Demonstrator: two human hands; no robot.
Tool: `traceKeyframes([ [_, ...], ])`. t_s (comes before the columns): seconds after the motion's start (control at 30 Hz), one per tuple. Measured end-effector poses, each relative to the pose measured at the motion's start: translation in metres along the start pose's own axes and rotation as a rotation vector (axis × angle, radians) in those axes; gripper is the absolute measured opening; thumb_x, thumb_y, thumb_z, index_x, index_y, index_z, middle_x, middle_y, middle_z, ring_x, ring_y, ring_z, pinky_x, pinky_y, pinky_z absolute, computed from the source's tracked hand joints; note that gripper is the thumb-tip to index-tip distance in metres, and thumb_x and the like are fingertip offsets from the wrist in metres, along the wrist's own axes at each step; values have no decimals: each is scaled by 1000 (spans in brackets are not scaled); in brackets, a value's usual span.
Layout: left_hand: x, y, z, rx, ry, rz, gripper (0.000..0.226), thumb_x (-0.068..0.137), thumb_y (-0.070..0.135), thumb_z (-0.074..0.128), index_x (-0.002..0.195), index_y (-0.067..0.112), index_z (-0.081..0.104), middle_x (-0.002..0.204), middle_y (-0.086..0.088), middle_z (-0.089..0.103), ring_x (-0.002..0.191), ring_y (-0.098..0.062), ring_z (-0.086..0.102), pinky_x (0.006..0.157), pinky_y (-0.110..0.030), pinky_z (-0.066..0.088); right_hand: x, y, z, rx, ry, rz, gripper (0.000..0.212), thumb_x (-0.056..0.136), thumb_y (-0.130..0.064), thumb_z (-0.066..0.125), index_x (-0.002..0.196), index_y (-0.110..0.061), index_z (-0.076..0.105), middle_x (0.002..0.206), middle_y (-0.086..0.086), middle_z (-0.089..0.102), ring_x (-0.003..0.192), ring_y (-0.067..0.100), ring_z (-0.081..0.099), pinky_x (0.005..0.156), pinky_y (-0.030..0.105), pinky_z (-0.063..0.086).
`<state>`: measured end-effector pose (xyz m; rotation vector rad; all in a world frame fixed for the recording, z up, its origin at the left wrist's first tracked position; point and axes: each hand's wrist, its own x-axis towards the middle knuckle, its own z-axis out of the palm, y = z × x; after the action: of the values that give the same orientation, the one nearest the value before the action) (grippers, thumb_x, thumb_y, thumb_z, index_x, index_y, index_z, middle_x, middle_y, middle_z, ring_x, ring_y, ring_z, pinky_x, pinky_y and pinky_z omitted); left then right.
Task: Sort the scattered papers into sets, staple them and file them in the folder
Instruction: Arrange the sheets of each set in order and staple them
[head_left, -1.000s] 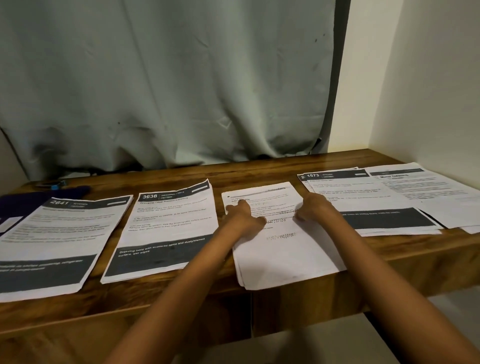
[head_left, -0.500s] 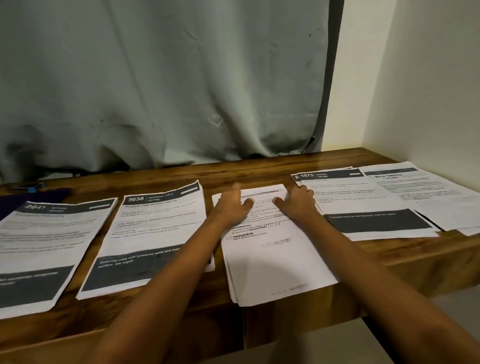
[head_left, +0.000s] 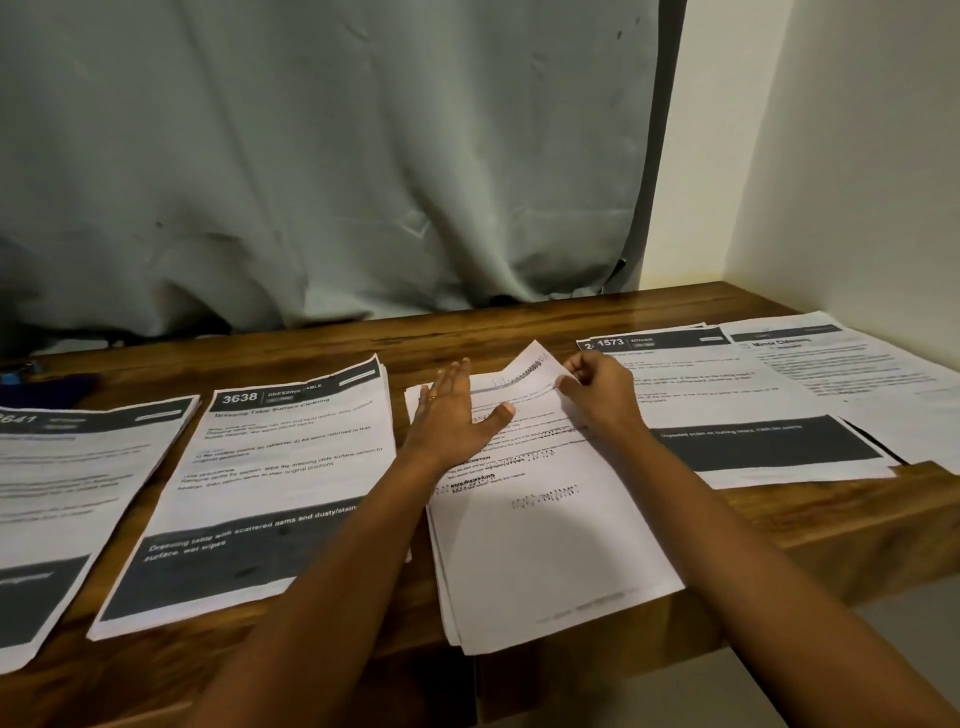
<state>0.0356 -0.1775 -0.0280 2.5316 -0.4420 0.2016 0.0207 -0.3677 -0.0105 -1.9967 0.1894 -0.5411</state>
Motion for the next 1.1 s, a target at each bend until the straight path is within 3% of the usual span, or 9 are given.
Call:
traceKeyframes([
  [0.1, -4, 5, -6, -158, -2, -56, 86, 86, 69, 41, 154, 28, 8, 161, 0, 9, 149, -24, 2, 118, -52, 11, -3, -6, -12, 116, -135, -4, 7, 85, -3, 67, 87, -8, 63, 83, 3, 64, 72, 10, 56, 55, 8, 43],
  [0.27, -10, 13, -17, -296, 20, -49, 66, 91, 64, 14, 150, 38, 21, 161, 7, 11, 149, -20, 1, 117, -48, 3, -2, -8, -40, 236, -465, -131, 13, 81, 7, 68, 87, -5, 66, 88, 9, 71, 86, 15, 67, 76, 20, 50],
  [0.37, -9, 12, -18, -397, 66, -78, 64, 96, 57, 8, 129, 33, 57, 151, 3, 38, 142, -22, 26, 115, -46, 17, -4, -8, -48, 237, -671, -123, 16, 79, 10, 67, 89, -1, 66, 101, 17, 70, 97, 19, 68, 77, 21, 53],
  [0.43, -9, 10, -17, -464, 120, -115, 57, 100, 52, 16, 104, 29, 68, 128, 0, 59, 119, -20, 50, 97, -35, 37, -6, -9, -52, 193, -735, -126, 13, 82, 3, 66, 96, 2, 66, 103, 13, 71, 97, 18, 68, 78, 22, 53],
  [0.57, -11, 10, -17, -458, 151, -107, 23, 99, 26, 50, 105, 16, 70, 115, -1, 66, 102, -13, 58, 64, -13, 39, 0, -3, -47, 199, -428, -55, 26, 84, -34, 66, 94, -10, 72, 95, 3, 73, 93, 18, 68, 85, 29, 54],
  [0.7, -11, 11, -17, -457, 169, -115, 14, 95, 15, 56, 101, 19, 68, 113, 2, 65, 97, -11, 61, 56, -7, 41, 6, 8, -36, -20, -75, 37, 9, 86, -21, 68, 82, -14, 70, 83, -3, 68, 83, 15, 63, 80, 29, 46],
  [0.83, -11, 10, -17, -454, 143, -114, 20, 93, 10, 55, 107, 19, 66, 109, 6, 61, 78, -1, 57, 50, -4, 43, 8, 5, -32, -63, -125, 91, 4, 85, -12, 69, 88, -15, 69, 88, 3, 69, 82, 15, 62, 77, 25, 46],
  [0.97, -10, 10, -16, -497, 152, -144, 28, 92, 9, 52, 86, 31, 67, 109, 7, 64, 99, -18, 64, 83, -31, 56, 8, 4, -30, -33, -164, 113, 13, 82, -7, 72, 94, -10, 69, 86, 4, 68, 74, 13, 63, 60, 15, 46],
  [1.1, -10, 12, -18, -529, 169, -168, 31, 94, 6, 48, 84, 25, 71, 110, -2, 65, 82, -17, 69, 57, -21, 50, 8, 5, -29, -86, -192, 113, 11, 82, -12, 72, 92, -9, 71, 84, 5, 68, 74, 12, 61, 64, 20, 45],
])
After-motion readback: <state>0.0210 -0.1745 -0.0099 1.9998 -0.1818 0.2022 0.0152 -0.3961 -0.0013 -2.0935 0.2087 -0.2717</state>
